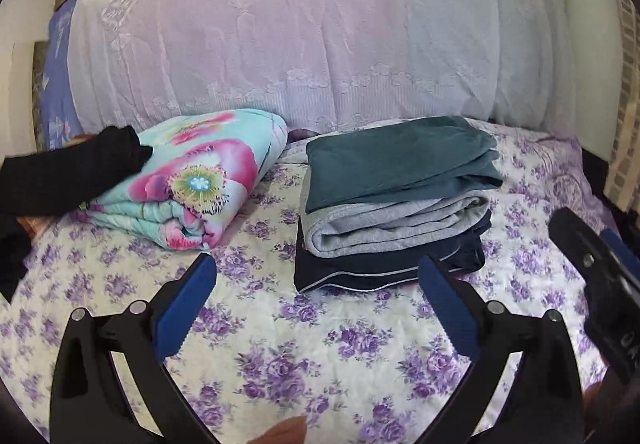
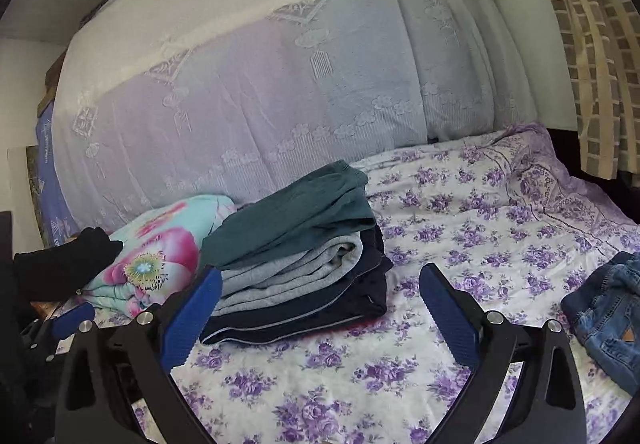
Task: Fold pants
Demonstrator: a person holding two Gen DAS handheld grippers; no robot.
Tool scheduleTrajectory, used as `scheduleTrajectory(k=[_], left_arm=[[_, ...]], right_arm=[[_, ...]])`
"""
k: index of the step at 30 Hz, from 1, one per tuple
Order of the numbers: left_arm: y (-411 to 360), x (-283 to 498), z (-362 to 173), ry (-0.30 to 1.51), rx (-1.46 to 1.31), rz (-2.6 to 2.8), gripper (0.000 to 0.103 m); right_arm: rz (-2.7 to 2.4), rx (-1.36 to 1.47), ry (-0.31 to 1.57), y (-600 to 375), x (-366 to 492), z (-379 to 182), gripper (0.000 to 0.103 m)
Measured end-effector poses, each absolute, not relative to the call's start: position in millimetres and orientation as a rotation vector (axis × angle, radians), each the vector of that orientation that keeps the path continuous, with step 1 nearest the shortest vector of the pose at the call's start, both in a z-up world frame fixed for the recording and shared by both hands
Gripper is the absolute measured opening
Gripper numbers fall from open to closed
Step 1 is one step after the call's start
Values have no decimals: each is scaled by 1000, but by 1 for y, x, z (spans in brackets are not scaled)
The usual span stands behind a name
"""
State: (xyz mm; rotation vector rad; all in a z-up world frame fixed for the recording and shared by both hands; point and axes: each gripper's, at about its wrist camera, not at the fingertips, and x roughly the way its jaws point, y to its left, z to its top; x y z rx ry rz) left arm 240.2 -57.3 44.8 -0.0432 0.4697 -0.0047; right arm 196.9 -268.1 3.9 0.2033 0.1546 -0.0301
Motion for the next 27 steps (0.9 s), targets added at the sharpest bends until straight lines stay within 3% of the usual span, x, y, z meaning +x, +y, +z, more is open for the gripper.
scheduleTrajectory(k=[8, 20, 27], left_arm=[[-66, 248, 10, 529, 11, 7, 99], [-72, 216, 37, 415, 23, -16, 99], [-69, 220, 34, 443, 3, -27, 99]], right_arm=[[-45, 143, 177, -273, 202, -27, 99], [-46, 125, 115, -268, 178, -9, 99], [-38, 113, 121, -264, 178, -8, 99]])
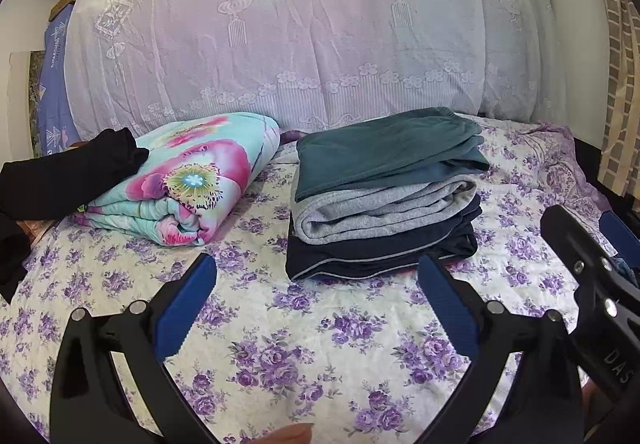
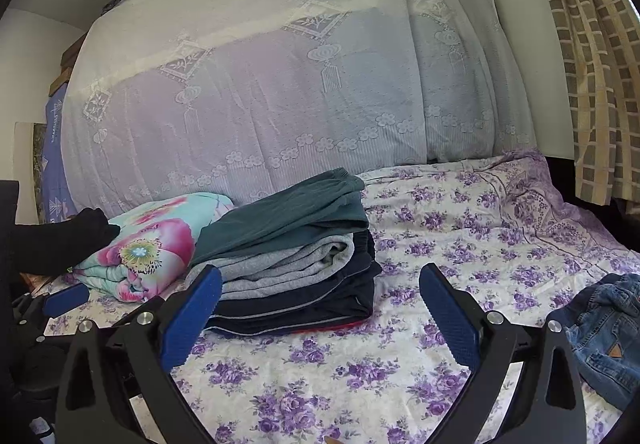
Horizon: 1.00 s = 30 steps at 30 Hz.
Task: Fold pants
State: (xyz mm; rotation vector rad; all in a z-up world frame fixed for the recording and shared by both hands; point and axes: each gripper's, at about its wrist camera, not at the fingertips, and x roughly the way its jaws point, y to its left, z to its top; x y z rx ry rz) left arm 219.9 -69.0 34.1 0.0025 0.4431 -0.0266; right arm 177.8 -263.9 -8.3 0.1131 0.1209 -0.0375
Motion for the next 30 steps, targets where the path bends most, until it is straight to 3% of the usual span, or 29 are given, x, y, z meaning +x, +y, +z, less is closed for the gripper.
scheduleTrajectory(k=[30], left_arm=[[-76, 214, 34, 436, 27, -60, 99]], right_arm=[[-21, 120, 127, -264, 179, -8, 99]])
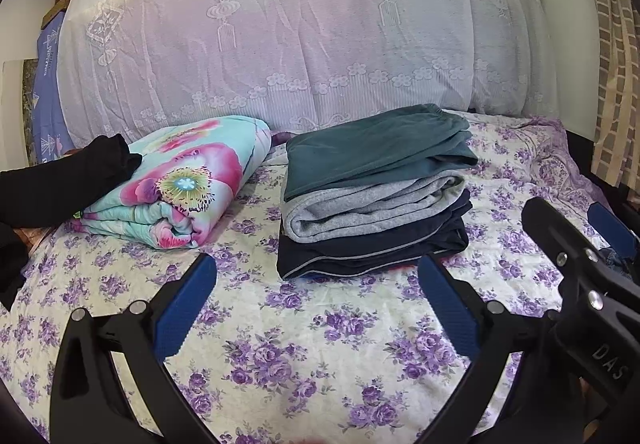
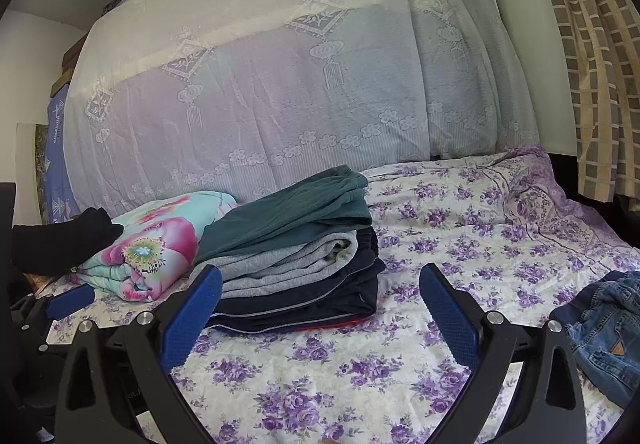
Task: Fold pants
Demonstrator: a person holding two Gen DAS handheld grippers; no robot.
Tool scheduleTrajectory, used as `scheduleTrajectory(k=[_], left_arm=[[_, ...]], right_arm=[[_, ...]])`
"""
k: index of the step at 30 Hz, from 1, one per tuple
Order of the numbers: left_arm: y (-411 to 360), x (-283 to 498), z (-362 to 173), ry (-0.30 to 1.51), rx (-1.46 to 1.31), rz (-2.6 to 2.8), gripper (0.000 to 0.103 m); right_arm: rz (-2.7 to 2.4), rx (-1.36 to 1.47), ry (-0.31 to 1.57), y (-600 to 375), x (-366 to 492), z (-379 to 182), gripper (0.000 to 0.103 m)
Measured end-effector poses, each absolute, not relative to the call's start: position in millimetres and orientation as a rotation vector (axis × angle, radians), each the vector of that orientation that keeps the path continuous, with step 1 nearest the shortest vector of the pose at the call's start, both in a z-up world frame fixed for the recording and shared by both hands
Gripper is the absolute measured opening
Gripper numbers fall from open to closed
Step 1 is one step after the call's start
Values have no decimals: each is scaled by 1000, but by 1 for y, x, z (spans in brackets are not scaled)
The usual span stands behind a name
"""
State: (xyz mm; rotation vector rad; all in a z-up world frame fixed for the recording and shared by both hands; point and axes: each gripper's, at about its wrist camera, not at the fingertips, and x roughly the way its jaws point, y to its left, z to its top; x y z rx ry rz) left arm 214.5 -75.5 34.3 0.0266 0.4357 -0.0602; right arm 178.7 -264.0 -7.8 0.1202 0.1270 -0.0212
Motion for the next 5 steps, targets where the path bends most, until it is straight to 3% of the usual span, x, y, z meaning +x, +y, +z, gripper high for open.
scheduleTrajectory(k=[5], left_arm=[[-73, 215, 35, 445, 9, -62, 99]], right_arm=[[-22, 124, 123, -265, 177, -7, 99]])
